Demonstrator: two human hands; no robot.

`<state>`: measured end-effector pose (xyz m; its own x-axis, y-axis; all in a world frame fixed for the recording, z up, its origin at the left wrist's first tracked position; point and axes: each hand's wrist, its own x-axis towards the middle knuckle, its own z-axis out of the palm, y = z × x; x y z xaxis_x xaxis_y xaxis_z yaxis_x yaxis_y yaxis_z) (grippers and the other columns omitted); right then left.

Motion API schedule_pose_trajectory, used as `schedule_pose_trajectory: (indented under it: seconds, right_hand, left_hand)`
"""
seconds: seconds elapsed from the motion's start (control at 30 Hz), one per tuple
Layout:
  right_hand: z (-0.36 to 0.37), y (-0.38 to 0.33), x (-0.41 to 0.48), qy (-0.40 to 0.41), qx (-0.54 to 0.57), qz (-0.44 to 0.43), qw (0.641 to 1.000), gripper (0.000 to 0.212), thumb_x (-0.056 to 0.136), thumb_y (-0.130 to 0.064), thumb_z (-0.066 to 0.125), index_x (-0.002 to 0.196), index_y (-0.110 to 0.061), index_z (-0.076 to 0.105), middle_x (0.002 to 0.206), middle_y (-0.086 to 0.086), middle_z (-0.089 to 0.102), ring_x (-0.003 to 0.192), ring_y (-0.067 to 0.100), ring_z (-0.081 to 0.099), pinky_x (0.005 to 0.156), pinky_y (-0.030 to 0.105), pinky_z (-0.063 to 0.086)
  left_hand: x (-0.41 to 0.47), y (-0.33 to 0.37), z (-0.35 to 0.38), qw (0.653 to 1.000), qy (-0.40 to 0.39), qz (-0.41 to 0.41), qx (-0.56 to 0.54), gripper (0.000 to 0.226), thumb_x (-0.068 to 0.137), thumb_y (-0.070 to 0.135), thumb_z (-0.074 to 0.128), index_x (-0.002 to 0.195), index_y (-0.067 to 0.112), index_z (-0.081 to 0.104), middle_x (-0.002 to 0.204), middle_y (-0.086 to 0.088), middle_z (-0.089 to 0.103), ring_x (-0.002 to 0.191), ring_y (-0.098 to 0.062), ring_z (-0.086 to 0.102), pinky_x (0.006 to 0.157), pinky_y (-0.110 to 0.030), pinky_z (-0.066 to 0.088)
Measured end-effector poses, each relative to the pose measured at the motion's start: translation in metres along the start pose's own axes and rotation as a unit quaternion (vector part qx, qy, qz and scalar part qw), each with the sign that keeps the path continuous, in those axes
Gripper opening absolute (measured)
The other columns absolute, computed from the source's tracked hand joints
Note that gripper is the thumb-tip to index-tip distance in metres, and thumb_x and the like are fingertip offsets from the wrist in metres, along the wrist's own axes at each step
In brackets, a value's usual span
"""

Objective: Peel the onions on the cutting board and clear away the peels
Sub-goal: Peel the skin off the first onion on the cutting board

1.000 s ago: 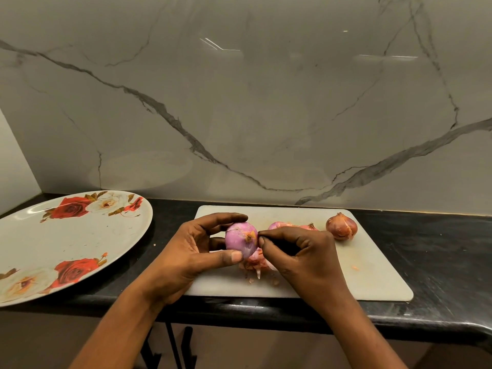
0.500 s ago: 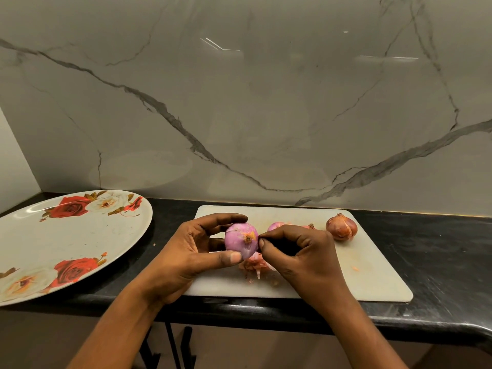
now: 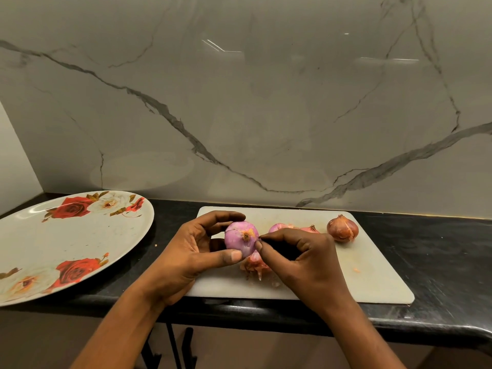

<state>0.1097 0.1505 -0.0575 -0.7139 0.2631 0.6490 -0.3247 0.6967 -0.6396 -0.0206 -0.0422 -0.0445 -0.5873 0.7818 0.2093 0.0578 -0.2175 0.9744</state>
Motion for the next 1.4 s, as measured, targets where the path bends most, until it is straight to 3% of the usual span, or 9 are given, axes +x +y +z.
schedule_pose_trajectory:
  seconds: [0.2,0.53,0.67,0.83,1.03,1.17,1.4]
  right_hand:
    - [0.0,0.001,0.001,0.022,-0.013,0.008,1.0,0.008,0.092,-0.011,0.08,0.093,-0.018,0.084,0.082,-0.014,0.078,0.076,0.01,0.075,0.067,0.029,0.062]
    - [0.002,0.005,0.002,0.074,-0.028,0.08,0.994,0.009,0.09,-0.014,0.08,0.093,-0.022,0.083,0.08,-0.018,0.077,0.078,0.004,0.075,0.072,0.026,0.062]
    - [0.001,0.005,0.001,0.078,-0.038,0.084,0.993,0.008,0.091,-0.014,0.079,0.095,-0.02,0.083,0.081,-0.017,0.077,0.079,0.002,0.075,0.072,0.023,0.062]
    - [0.0,0.004,0.002,0.09,-0.028,0.094,0.991,0.009,0.091,-0.014,0.08,0.094,-0.023,0.082,0.081,-0.018,0.077,0.078,0.001,0.075,0.073,0.021,0.062]
    - [0.001,0.002,0.0,0.053,-0.047,0.057,0.996,0.018,0.087,-0.009,0.083,0.098,-0.024,0.084,0.089,-0.026,0.075,0.086,-0.004,0.074,0.077,0.013,0.059]
    - [0.001,0.002,-0.002,0.033,-0.033,0.017,0.999,0.025,0.089,-0.002,0.08,0.106,-0.02,0.085,0.099,-0.017,0.08,0.093,-0.004,0.075,0.082,0.014,0.059]
    - [0.003,0.0,0.0,0.007,-0.004,-0.005,1.0,0.022,0.095,-0.015,0.079,0.116,-0.02,0.083,0.106,-0.014,0.08,0.099,0.0,0.075,0.083,0.02,0.062]
  left_hand:
    - [0.0,0.002,0.0,1.0,-0.008,-0.009,-0.019,0.06,0.086,-0.002,0.079,0.141,0.015,0.062,0.135,-0.014,0.069,0.124,-0.035,0.069,0.097,-0.04,0.061]
    - [0.003,0.002,-0.006,0.99,-0.019,-0.026,-0.136,0.056,0.086,0.004,0.066,0.141,0.004,0.06,0.138,-0.027,0.063,0.12,-0.048,0.067,0.093,-0.043,0.063]
    - [0.004,0.0,-0.008,0.987,-0.026,-0.031,-0.152,0.055,0.087,0.004,0.062,0.142,0.003,0.061,0.142,-0.025,0.061,0.12,-0.045,0.066,0.089,-0.04,0.064]
    - [0.003,-0.001,-0.009,0.986,0.008,-0.038,-0.165,0.054,0.083,0.009,0.056,0.135,0.005,0.068,0.138,-0.024,0.064,0.105,-0.036,0.071,0.08,-0.036,0.064]
    - [0.003,-0.001,-0.007,0.994,0.021,-0.026,-0.103,0.05,0.085,0.011,0.067,0.134,0.017,0.071,0.136,-0.013,0.067,0.114,-0.032,0.07,0.084,-0.034,0.064]
    - [0.002,-0.001,-0.003,0.999,0.022,-0.017,-0.038,0.052,0.089,0.006,0.078,0.138,0.021,0.069,0.134,-0.005,0.069,0.122,-0.031,0.069,0.088,-0.034,0.063]
    - [0.0,0.002,0.002,1.0,0.021,-0.015,0.011,0.056,0.083,0.007,0.074,0.137,0.019,0.067,0.128,-0.003,0.074,0.118,-0.031,0.071,0.097,-0.043,0.061]
